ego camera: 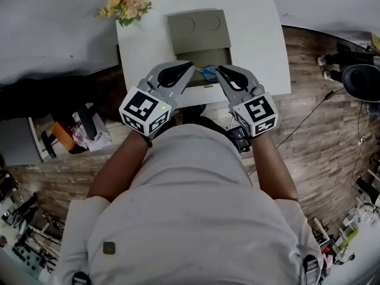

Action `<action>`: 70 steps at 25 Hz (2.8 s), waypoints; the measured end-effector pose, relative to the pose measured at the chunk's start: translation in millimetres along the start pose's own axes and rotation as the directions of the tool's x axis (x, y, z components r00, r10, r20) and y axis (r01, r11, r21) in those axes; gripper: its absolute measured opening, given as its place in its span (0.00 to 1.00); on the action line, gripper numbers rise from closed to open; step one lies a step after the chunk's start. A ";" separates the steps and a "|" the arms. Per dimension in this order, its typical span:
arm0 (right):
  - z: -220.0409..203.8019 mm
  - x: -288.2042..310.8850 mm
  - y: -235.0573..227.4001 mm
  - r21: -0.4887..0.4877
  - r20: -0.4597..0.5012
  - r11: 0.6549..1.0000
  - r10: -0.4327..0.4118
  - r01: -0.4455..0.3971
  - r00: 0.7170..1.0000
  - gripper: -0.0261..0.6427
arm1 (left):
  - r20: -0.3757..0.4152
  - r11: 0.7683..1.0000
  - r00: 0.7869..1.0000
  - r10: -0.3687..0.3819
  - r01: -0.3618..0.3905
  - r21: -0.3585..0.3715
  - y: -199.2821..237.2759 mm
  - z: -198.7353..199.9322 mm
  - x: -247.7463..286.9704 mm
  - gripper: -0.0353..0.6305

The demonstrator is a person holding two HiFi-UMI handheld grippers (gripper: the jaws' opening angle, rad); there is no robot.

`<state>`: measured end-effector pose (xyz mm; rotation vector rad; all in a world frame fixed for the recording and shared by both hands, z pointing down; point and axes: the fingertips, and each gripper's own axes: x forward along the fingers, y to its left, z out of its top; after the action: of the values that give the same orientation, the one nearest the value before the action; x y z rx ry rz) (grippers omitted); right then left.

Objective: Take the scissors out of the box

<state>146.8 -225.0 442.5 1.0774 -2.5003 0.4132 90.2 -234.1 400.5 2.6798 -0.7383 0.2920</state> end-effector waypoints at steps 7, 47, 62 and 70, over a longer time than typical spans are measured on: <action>-47.2 26.7 -16.7 -0.055 -0.163 0.996 0.066 -0.076 0.984 0.15 | -0.026 0.999 0.999 0.040 -0.041 -0.034 11.8 -24.6 14.7 0.06; -239.4 114.2 -29.1 -0.212 -0.722 0.922 0.076 -0.324 0.687 0.24 | -0.135 0.986 0.988 0.075 -0.094 -0.139 35.0 -115.3 21.6 0.06; -245.8 119.8 -28.5 -0.232 -0.750 0.921 0.036 -0.314 0.661 0.19 | -0.138 0.983 0.986 0.088 -0.109 -0.151 38.6 -118.5 19.2 0.06; -226.9 111.0 -33.8 -0.239 -0.686 0.939 0.019 -0.249 0.728 0.19 | -0.131 0.985 0.987 0.090 -0.108 -0.138 34.1 -109.1 17.0 0.06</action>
<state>154.0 -223.9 697.3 0.4791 -1.8889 0.3455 75.2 -227.9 514.9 2.4686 -0.8227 0.4112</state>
